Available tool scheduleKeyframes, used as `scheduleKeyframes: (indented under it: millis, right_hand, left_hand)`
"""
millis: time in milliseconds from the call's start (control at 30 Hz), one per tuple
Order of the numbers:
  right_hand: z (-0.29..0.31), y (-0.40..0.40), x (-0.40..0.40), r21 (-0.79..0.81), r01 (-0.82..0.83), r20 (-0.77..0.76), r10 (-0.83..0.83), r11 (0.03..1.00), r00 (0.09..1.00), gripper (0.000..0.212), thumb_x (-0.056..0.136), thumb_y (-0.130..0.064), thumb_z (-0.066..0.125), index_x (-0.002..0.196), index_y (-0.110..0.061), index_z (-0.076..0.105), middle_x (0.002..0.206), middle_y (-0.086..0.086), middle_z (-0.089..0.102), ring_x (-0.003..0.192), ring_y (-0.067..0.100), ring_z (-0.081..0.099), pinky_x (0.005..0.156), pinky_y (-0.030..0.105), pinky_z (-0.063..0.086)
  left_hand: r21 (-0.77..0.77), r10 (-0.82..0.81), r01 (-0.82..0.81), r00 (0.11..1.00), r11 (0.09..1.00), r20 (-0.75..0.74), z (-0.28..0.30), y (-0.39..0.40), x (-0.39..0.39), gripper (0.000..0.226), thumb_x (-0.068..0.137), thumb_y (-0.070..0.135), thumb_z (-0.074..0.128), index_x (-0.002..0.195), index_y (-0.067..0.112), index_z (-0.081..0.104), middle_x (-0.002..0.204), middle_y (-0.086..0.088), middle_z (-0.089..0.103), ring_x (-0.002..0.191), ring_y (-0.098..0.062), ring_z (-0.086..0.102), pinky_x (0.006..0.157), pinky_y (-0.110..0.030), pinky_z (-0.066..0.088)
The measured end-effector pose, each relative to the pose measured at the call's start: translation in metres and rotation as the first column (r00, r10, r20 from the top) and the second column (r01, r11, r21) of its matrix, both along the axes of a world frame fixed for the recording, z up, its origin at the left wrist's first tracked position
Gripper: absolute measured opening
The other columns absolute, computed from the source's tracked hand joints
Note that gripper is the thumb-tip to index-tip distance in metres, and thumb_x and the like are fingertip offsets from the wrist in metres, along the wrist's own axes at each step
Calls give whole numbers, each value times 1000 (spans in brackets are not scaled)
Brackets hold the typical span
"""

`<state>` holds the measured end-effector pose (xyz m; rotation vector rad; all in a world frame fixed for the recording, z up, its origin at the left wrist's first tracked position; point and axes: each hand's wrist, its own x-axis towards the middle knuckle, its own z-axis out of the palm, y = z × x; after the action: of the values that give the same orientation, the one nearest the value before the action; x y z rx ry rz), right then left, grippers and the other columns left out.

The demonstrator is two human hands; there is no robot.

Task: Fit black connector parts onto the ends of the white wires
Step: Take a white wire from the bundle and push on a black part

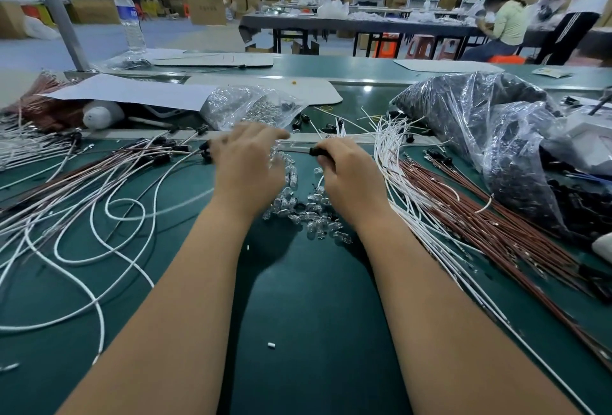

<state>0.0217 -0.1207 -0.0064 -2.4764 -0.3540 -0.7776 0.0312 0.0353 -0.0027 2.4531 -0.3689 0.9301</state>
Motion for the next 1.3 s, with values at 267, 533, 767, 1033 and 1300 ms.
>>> scheduleKeyframes:
  millis: [267, 533, 767, 1033, 1300]
  right_hand:
    - [-1, -1, 0, 25, -11, -5, 11, 1000, 1000, 19, 96, -12, 50, 109, -7, 64, 103, 8, 66, 93, 26, 57, 82, 37, 45]
    - [-3, 3, -1, 232, -126, -14, 132, 965, 991, 22, 88, -9, 64, 111, -10, 65, 92, 2, 67, 82, 17, 60, 77, 29, 49]
    - [-1, 0, 1, 465, -57, -109, 121, 884, 987, 12, 89, -7, 62, 97, -13, 68, 79, -3, 65, 74, 14, 61, 75, 33, 54]
    - [4, -2, -1, 590, -63, -109, 157, 805, 982, 8, 90, -13, 65, 92, -6, 69, 82, 10, 69, 76, 27, 65, 76, 43, 55]
    - [3, -4, 4, 612, -66, -107, 165, 788, 980, 8, 88, 0, 64, 89, -8, 67, 78, 6, 66, 69, 16, 62, 67, 27, 56]
  left_hand:
    - [-61, -62, 58, 996, 996, -64, 1, 2, 0, 19, 86, 10, 62, 100, 15, 73, 82, -5, 73, 76, -26, 65, 75, -35, 50]
    - [-199, -230, 217, 972, 956, -41, 0, -8, 2, 10, 84, 5, 68, 93, 7, 73, 81, 0, 64, 76, -15, 59, 71, -17, 45]
    - [-400, -189, 149, 980, 904, -63, -4, 0, 6, 9, 86, 7, 68, 93, 7, 73, 69, 17, 60, 62, 15, 55, 60, -1, 36]
    - [-400, -269, 225, 961, 888, -57, -5, -2, 5, 11, 85, 7, 70, 95, 8, 74, 74, 12, 64, 64, 10, 56, 64, -5, 40]
    - [-380, -294, 219, 944, 899, -151, -7, -5, 3, 5, 85, 11, 70, 89, 12, 73, 68, 10, 64, 58, 4, 55, 59, -10, 41]
